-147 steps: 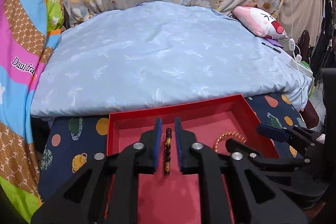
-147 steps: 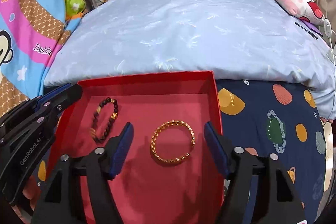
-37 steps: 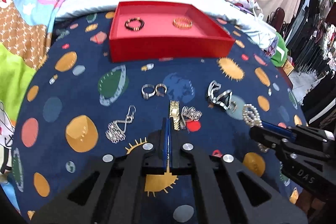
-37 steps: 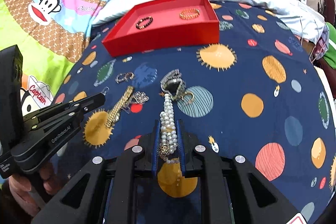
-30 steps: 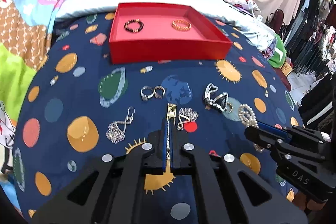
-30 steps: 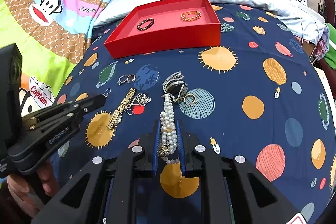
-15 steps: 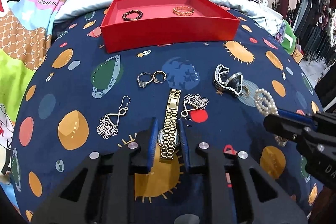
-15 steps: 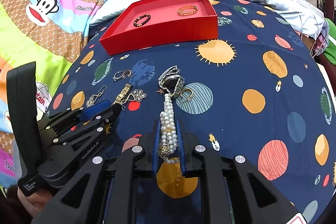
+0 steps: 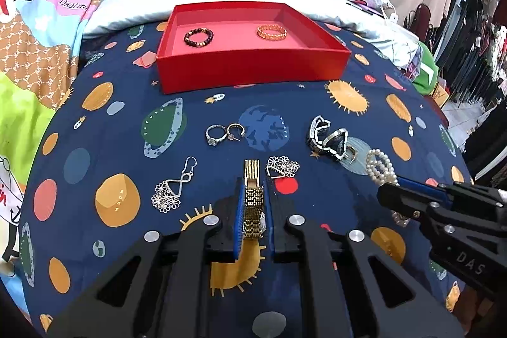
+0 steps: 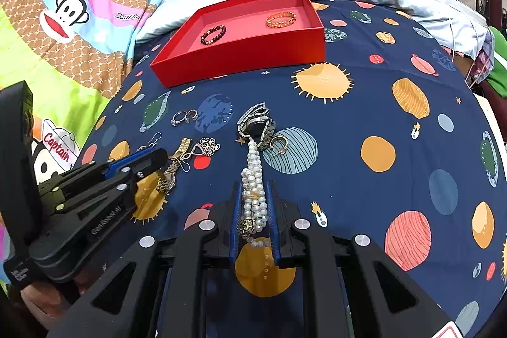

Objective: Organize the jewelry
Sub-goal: 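Carry the pearl bracelet and gold watch into the red tray and release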

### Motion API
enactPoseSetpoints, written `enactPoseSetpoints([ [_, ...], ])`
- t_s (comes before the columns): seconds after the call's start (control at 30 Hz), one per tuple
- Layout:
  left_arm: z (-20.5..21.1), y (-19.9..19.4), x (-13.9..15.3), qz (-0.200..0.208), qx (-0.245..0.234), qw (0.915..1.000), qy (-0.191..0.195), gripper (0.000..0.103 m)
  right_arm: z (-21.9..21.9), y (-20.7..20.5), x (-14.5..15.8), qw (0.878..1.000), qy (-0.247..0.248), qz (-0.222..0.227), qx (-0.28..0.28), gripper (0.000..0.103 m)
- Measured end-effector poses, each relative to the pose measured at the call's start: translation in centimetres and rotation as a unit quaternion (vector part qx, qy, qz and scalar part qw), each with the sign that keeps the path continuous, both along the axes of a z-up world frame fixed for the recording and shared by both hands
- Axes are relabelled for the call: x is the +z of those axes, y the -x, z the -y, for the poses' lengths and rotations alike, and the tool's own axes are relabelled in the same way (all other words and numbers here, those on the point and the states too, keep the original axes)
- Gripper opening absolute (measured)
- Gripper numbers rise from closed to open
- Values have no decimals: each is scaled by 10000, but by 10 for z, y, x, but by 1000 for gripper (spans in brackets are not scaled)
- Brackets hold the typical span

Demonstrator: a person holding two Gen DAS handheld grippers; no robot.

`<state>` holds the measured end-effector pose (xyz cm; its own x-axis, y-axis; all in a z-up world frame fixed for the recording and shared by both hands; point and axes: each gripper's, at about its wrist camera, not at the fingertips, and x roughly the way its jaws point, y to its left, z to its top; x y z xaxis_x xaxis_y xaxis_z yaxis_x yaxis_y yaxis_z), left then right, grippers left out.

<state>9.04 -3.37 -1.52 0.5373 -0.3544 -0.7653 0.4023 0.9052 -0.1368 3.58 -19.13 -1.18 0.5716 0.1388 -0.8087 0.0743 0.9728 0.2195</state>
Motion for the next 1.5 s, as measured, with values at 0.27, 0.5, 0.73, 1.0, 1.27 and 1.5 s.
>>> enactPoseSetpoints([
  [0.27, -8, 2, 33, 157, 24, 9996, 245, 10, 1, 1, 14, 9999, 11, 145, 51, 14],
  [0.5, -11, -4, 65, 369, 19, 9986, 366, 10, -2, -5, 38, 9989, 59, 429, 158, 14],
  [0.73, -13, -36, 101, 665, 65, 9964, 521, 10, 7, -39, 71, 9961, 88, 828, 283, 14],
  [1.0, 2, -106, 122, 1070, 142, 9936, 332, 10, 21, -130, 91, 9944, 183, 979, 342, 14],
  [1.27, 24, -179, 97, 894, 326, 9951, 274, 10, 37, -213, 57, 9984, -7, 539, 186, 14],
  [1.5, 36, -211, 59, 583, 400, 9975, 87, 11, 42, -241, 22, 9996, 41, 221, 147, 15],
])
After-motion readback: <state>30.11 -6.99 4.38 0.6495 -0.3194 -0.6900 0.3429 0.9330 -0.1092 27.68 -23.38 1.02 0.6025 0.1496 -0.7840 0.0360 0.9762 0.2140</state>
